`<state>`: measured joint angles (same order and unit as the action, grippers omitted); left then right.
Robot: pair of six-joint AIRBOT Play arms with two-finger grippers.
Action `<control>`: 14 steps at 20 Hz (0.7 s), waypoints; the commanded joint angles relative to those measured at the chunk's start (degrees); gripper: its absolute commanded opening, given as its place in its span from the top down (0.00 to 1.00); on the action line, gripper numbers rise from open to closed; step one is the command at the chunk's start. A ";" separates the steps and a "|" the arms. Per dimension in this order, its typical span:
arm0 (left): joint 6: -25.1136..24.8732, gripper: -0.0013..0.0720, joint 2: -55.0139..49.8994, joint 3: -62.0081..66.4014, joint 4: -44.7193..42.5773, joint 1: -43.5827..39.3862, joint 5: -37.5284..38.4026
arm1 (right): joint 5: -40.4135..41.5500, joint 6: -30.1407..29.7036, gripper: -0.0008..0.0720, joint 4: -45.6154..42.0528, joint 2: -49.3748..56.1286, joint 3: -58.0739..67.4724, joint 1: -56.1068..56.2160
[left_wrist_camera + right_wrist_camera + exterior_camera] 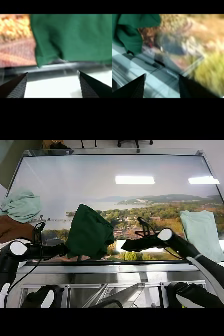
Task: Fold the shirts.
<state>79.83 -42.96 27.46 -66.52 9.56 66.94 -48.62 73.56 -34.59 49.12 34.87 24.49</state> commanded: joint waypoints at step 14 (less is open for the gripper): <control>-15.39 0.18 -21.03 -4.59 18.45 3.76 -7.98 | 6.60 -31.71 0.35 30.67 21.14 10.82 11.43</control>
<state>67.92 -61.04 23.03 -50.54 13.26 59.31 -40.60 44.34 -7.42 69.97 44.64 34.28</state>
